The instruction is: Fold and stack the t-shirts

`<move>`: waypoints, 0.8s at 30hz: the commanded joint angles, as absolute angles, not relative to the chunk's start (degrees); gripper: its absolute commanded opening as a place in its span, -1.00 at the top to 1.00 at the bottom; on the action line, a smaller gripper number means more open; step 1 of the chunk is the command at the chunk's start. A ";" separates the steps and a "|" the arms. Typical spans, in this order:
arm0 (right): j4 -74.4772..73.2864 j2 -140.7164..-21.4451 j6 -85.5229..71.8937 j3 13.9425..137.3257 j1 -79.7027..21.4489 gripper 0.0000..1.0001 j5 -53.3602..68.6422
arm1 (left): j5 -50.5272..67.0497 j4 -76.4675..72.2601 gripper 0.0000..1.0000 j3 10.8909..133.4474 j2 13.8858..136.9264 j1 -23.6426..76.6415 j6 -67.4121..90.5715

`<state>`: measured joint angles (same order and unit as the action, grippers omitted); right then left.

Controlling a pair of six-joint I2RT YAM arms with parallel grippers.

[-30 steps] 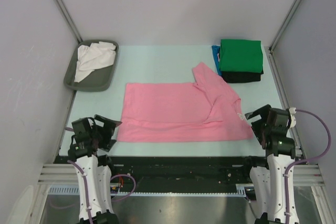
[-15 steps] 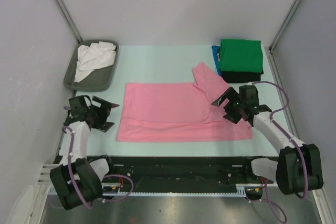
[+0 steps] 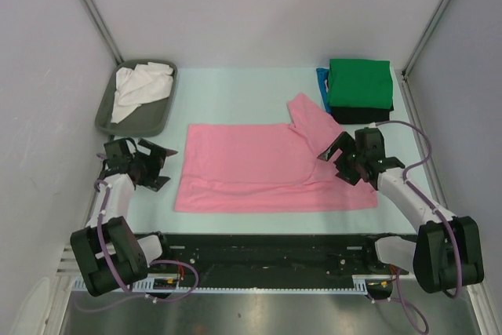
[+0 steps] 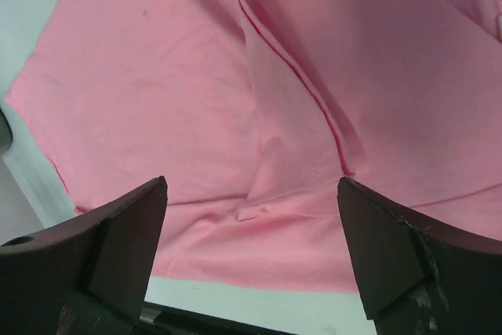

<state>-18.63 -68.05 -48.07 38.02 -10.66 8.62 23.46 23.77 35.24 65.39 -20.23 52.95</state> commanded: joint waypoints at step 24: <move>-14.07 -72.24 -48.69 34.80 -12.83 -0.27 5.18 | 25.05 17.31 -0.99 33.49 69.70 -19.07 51.94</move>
<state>-17.19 -71.50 -48.01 34.92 -12.34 5.61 24.23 18.92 33.47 69.45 -19.40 52.95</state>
